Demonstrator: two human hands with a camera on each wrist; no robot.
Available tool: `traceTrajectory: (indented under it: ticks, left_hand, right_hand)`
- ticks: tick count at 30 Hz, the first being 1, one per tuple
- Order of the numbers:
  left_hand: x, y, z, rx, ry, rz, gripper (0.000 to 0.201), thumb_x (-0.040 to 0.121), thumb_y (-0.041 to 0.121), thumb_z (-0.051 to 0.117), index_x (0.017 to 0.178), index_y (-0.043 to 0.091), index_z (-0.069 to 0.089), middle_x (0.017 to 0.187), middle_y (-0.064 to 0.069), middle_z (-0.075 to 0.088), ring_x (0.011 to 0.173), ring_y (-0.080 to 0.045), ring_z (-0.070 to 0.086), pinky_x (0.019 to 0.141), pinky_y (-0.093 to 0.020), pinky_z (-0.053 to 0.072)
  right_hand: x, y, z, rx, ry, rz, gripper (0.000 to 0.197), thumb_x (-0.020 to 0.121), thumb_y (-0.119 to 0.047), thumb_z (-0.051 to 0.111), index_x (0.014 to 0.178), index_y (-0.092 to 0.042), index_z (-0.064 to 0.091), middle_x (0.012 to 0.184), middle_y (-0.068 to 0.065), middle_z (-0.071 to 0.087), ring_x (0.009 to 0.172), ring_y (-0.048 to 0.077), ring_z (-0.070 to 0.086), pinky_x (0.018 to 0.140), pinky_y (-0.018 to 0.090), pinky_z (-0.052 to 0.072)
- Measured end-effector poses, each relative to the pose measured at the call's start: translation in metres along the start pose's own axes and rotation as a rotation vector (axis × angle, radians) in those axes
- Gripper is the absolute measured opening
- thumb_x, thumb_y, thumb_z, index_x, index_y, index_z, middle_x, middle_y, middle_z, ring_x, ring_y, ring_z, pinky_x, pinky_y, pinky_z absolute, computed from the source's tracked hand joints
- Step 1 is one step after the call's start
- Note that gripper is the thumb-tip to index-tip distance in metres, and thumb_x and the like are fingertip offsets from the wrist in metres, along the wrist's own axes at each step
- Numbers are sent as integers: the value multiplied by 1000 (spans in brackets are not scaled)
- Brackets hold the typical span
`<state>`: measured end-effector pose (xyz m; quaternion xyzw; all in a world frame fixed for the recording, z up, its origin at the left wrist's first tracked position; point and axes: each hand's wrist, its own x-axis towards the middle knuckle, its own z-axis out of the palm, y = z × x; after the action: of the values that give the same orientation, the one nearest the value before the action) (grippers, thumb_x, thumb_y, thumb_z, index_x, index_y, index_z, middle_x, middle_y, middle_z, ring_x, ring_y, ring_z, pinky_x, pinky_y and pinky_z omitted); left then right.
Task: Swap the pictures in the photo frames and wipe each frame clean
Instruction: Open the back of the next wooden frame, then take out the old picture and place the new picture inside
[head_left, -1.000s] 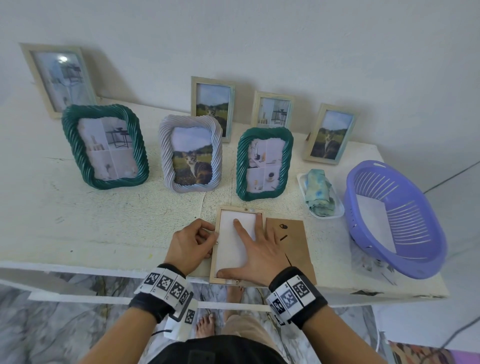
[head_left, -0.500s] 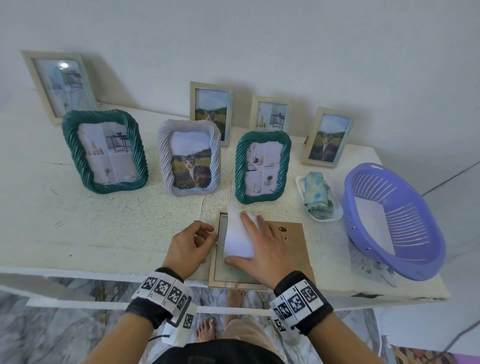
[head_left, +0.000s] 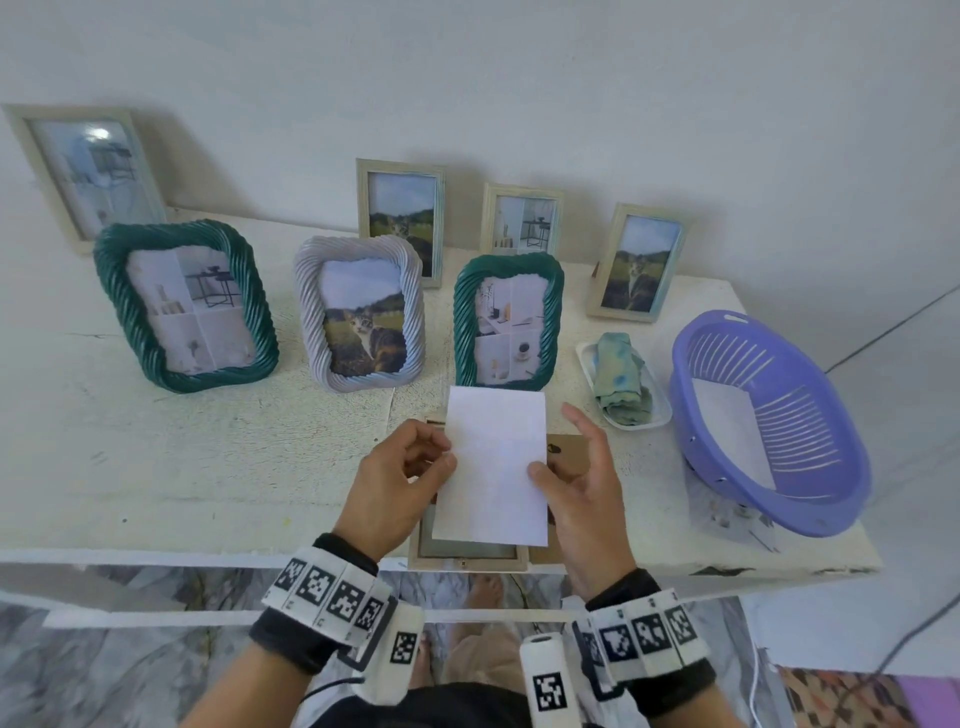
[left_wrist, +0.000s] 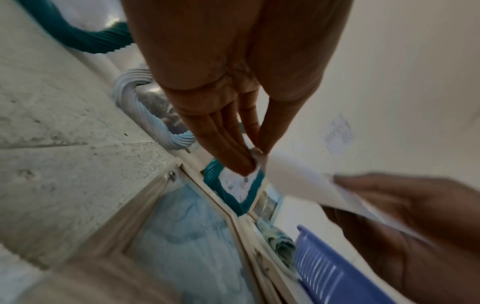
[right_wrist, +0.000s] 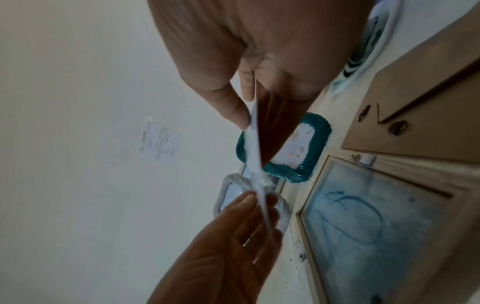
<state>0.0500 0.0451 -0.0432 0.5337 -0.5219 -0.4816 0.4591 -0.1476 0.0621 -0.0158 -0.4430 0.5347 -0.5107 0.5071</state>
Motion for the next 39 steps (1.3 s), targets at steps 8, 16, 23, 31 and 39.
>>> traceTrajectory:
  ticks: [8,16,23,31,39]
  left_hand:
    - [-10,29,34,-236,-195,-82,42,100,44,44,107,15,73,109,-3,73,107,-20,67,96,-39,51]
    - [3,27,70,-165,-136,-42,23,97,28,52,109,18,69,104,-7,74,98,-24,69,91,-51,52]
    - [26,40,132,175,-220,-29,47,91,20,66,134,24,48,124,9,54,110,-6,55,82,-6,43]
    - [49,65,225,557,-553,213,49,88,29,67,133,36,49,156,-3,17,144,-20,16,111,-35,24]
    - [60,68,253,785,-469,304,32,88,40,67,118,29,59,155,-7,18,141,-30,22,107,-42,32]
  right_hand:
    - [-14,-13,-4,-107,-148,-78,42,89,-33,64,129,-20,57,109,3,72,108,20,66,91,43,52]
    - [-5,6,-57,-278,-10,132,11,93,-8,61,101,-10,68,80,-1,70,65,13,62,57,24,50]
    - [-37,25,-164,-135,126,330,11,94,0,55,97,4,64,56,12,51,43,18,37,43,25,32]
    - [-78,45,-255,-229,321,451,14,94,-1,56,98,-1,69,61,11,59,43,13,43,42,22,35]
    - [-82,32,-272,-280,384,389,22,92,-1,57,108,-16,61,53,9,55,48,19,50,50,29,42]
